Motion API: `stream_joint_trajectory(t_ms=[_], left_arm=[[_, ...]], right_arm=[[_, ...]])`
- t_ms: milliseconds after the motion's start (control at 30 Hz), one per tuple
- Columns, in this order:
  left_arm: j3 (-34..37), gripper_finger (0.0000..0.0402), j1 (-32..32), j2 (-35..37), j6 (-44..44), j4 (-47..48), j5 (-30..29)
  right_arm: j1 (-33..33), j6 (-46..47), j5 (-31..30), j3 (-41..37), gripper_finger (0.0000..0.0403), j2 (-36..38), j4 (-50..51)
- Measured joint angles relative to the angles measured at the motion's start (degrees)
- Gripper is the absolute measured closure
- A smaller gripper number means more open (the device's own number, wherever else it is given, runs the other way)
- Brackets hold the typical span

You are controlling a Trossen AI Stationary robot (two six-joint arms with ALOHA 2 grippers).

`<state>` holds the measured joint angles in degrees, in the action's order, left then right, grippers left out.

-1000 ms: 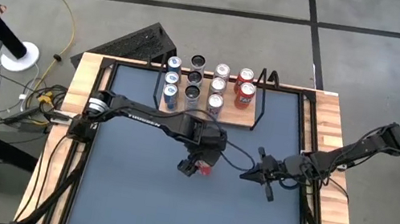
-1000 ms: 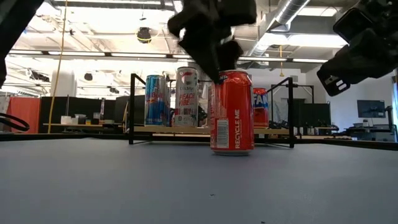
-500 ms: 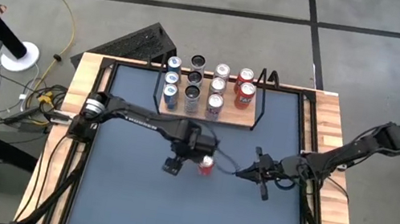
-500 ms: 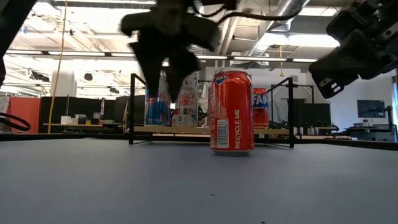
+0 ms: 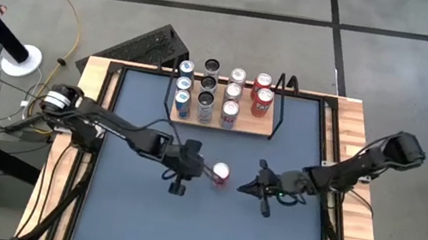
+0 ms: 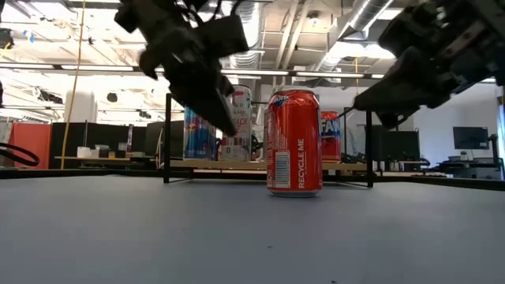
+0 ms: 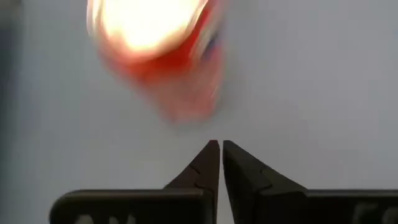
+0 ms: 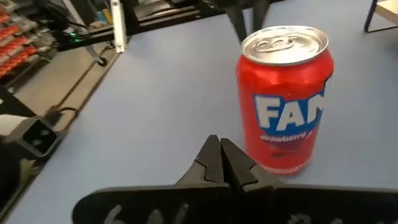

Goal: Place canned beverage on shelf
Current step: Put the orange soda can onto the shelf aligned with the other orange soda cans

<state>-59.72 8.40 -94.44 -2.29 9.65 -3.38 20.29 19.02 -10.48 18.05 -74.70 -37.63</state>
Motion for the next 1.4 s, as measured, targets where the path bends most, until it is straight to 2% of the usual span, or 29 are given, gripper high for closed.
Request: stream_joint_trajectory(t_ms=[167,333,600,800,900,1033,1400], left_arm=[[2.0,0.0400,-2.4,-1.1,2.2,-2.4,3.6],[2.0,0.0401,-2.8,-3.2,-1.7,-7.4,9.4],[1.9,0.0401,-3.8,-5.1,-4.7,-10.6,6.9],[1.9,0.0401,-4.1,-6.1,-5.7,-11.1,4.5],[1.8,0.0402,-4.1,-6.0,-6.5,-11.2,2.9],[1.9,0.0401,-4.4,-6.0,-7.6,-12.9,2.9],[1.9,0.0401,-7.2,-7.0,-7.8,-15.9,2.7]], right_arm=[[-1.1,0.0,0.0,4.1,0.0403,-5.8,0.1],[-2.3,0.0,0.0,8.9,0.0403,-10.9,5.1],[-3.8,0.9,-0.1,15.5,0.0403,-14.8,15.8],[-3.6,3.2,-0.3,19.9,0.0403,-13.3,31.2],[-3.4,5.4,-3.0,21.4,0.0403,-11.9,36.9],[-3.5,6.5,-7.7,21.3,0.0403,-11.9,36.2],[-2.0,6.0,-7.3,21.4,0.0403,-14.3,27.3]])
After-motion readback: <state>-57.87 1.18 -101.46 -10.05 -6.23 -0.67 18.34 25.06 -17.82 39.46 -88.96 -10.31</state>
